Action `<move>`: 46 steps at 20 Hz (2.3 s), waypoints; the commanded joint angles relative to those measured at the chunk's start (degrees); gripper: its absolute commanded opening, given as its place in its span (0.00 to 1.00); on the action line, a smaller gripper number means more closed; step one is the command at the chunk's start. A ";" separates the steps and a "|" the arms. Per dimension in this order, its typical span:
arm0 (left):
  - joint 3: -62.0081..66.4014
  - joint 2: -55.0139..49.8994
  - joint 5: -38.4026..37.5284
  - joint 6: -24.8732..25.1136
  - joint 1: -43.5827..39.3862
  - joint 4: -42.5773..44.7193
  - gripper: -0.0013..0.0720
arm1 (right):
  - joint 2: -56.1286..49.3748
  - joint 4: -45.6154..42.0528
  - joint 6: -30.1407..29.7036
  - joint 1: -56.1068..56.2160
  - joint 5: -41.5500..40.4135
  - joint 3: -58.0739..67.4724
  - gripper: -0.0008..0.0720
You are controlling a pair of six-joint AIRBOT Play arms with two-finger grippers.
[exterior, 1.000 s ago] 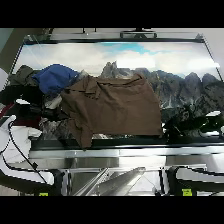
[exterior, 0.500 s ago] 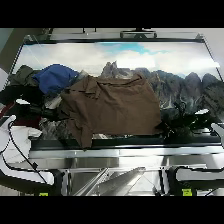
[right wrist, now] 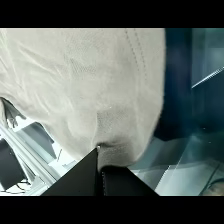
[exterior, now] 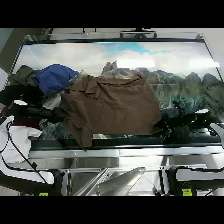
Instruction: Fold the shirts.
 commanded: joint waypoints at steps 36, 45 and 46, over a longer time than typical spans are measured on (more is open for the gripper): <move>35.95 41.03 -24.24 4.59 11.72 -73.35 0.04 | 50.99 32.83 -3.52 -14.62 -11.58 44.61 0.04; 28.28 41.77 -18.21 1.79 14.86 -50.95 0.04 | 45.62 29.42 -2.99 -14.23 -4.31 41.66 0.04; 25.70 39.80 -17.64 1.84 11.04 -47.36 0.05 | 43.67 29.35 -2.73 -13.44 -4.09 39.01 0.04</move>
